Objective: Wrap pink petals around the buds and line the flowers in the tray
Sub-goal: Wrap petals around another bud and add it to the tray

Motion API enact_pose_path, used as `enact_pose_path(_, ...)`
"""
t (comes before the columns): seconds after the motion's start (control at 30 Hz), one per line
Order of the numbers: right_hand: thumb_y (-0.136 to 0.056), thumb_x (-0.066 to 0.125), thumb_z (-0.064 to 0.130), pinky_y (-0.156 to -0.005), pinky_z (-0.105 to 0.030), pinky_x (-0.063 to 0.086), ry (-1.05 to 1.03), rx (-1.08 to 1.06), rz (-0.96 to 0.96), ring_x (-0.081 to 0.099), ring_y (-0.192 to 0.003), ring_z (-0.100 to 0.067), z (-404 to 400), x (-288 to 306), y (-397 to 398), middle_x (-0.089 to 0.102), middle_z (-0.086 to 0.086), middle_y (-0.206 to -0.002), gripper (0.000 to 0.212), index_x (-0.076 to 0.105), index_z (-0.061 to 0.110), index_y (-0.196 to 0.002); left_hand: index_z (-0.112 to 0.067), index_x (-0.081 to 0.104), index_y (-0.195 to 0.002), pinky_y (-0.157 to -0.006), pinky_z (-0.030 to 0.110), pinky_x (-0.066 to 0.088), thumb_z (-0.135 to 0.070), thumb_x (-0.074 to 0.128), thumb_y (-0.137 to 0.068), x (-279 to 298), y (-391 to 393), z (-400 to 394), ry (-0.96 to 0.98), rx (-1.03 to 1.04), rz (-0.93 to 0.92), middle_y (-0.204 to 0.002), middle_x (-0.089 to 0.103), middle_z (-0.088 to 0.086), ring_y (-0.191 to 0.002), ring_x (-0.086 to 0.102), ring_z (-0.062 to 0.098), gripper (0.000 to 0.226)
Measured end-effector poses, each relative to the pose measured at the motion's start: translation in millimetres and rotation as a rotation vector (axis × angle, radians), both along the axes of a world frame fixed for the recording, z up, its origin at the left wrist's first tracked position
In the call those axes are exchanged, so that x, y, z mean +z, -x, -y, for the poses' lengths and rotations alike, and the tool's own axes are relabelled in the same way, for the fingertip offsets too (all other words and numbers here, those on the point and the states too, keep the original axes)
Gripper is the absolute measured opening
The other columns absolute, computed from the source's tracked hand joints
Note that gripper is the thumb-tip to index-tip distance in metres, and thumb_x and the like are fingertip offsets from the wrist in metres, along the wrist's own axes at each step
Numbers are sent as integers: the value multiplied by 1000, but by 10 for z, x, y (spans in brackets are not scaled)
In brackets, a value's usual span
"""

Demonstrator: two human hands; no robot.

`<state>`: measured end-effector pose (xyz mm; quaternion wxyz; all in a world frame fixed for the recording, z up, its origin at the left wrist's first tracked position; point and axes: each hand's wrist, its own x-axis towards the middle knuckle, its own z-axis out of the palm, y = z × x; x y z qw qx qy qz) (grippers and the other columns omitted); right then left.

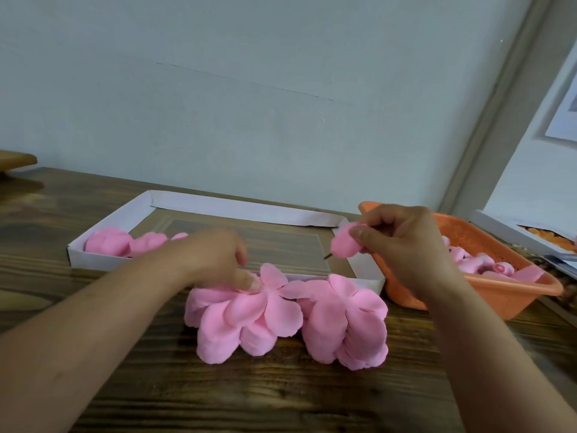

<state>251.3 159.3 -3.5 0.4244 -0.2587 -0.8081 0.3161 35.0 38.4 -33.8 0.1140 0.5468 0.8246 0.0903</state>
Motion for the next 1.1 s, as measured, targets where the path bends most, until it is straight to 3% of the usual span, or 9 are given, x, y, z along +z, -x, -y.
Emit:
enact_pose_path(0.1,-79,68,-4,-59,-32,53,17,-4,9,59,-53,-10,-3,-111,-18,67,-3,-60,24,66,13,-63,-29,63,-97,-76,25,42,-60,63,-80,-93,-43,-12,-126,23,-12,-95,53,-10,-89,52,13,36)
enact_pose_path(0.27,-79,68,-5,-53,-17,50,25,-1,-15,56,-54,-11,32,-206,-29,64,-13,-66,22,65,12,-64,-13,72,-75,-63,27,39,-54,63,-81,-223,-208,-110,-246,67,49,-61,57,-2,-68,51,18,43)
enact_pose_path(0.4,-79,68,-6,-52,-14,48,9,14,-20,54,-55,-12,46,-216,-21,63,-18,-70,23,64,11,-64,-25,74,-92,-84,33,51,-31,71,-82,-226,-252,-164,-379,104,184,-89,72,-7,-90,63,16,12)
enact_pose_path(0.53,-80,68,-3,-63,-32,53,6,38,-50,60,-61,-24,55,-213,-27,67,-20,-73,15,67,7,-68,-13,65,-75,-59,24,42,-13,65,-87,-195,-254,-130,-588,97,310,-65,61,-2,-65,55,17,13)
enact_pose_path(0.67,-82,67,1,-72,-50,56,-14,125,-160,67,-76,-36,128,-91,-45,72,-12,-71,8,68,3,-75,-5,55,-88,-73,40,50,-17,50,-96,-19,-280,-66,-750,84,361,-82,67,15,-75,65,24,15)
enact_pose_path(0.83,-77,65,7,-73,-51,55,7,316,-289,68,-76,-41,275,77,21,69,-21,-72,12,65,-5,-77,-11,53,-85,-47,9,38,-23,47,-97,149,-431,17,-774,24,389,-70,65,-4,-58,62,-5,18)
enact_pose_path(0.93,-79,63,3,-66,-37,55,3,384,-271,70,-75,-35,340,104,27,71,-16,-71,9,64,-6,-76,-11,57,-83,-47,11,39,-21,50,-98,129,-516,30,-778,67,656,-68,60,-2,-48,53,-2,19)
enact_pose_path(1.03,-78,65,2,-66,-51,54,-60,304,-224,68,-69,-31,343,66,13,71,-7,-69,7,67,4,-71,-7,62,-89,-60,25,46,-18,53,-96,105,-566,53,-743,162,1221,-77,63,9,-65,59,17,16)
enact_pose_path(1.1,-76,67,4,-64,-54,52,-93,255,-208,64,-67,-33,331,26,9,68,-5,-69,9,67,10,-69,-5,64,-89,-56,30,55,-17,50,-96,89,-565,81,-693,171,1581,-75,67,11,-63,65,19,19)
